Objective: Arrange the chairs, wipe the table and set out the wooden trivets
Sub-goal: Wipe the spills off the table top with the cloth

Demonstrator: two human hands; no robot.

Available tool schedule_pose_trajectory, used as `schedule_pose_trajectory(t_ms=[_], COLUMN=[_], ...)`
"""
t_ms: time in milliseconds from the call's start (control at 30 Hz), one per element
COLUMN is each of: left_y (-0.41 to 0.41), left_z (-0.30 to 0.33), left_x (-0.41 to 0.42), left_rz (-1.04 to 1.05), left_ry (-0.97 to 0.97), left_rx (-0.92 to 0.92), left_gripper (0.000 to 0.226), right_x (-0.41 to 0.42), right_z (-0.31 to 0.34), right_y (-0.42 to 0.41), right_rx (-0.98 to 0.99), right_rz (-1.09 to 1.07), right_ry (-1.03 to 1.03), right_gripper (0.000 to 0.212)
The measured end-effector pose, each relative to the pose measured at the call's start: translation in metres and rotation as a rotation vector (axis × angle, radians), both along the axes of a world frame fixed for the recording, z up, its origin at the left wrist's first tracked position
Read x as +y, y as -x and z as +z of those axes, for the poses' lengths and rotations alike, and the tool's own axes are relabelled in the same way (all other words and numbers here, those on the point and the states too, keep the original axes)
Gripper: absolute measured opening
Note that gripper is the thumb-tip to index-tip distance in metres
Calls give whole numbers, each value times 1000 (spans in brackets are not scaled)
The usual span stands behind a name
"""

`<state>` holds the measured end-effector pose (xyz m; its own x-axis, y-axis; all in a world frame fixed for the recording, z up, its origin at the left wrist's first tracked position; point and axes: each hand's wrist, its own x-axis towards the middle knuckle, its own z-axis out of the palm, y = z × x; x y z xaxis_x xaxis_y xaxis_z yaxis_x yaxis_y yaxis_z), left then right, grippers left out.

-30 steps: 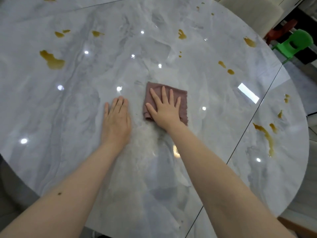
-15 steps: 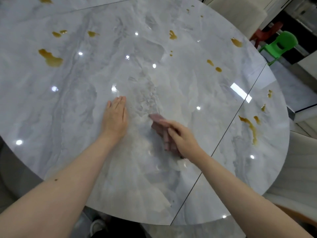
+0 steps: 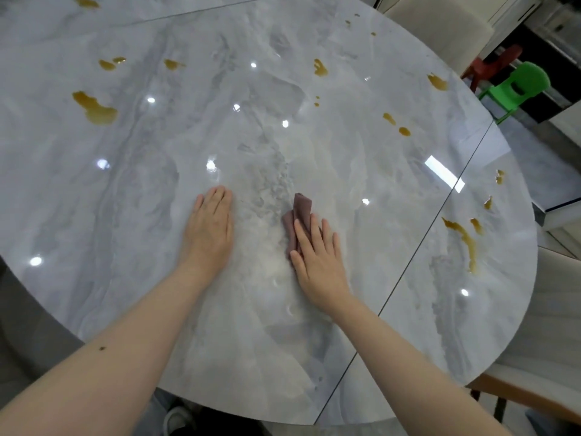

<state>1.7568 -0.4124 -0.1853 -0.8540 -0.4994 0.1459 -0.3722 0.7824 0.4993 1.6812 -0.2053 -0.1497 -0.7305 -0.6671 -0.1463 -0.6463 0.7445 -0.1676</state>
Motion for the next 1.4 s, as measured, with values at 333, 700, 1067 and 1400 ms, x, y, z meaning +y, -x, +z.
schedule_pose_trajectory(t_ms=[333,700,1067,1400], left_y=[0,-9,-97,-77], left_z=[5,25,39,31], left_x=[-6,-13,-112,-178], left_rz=[-3,-30,246,418], left_ry=[-97,-206,-22,68], left_rx=[49,22,13,-122], left_gripper=[61,58,51,49], right_x=[-46,-65,-182,-242], right_z=[-10,-4,39,-14], right_y=[-27,36,-29,-17], right_rx=[2,9,-305,107], right_rz=[337,17,-226,42], right_ry=[71,164,656,119], right_gripper=[56,55,39,57])
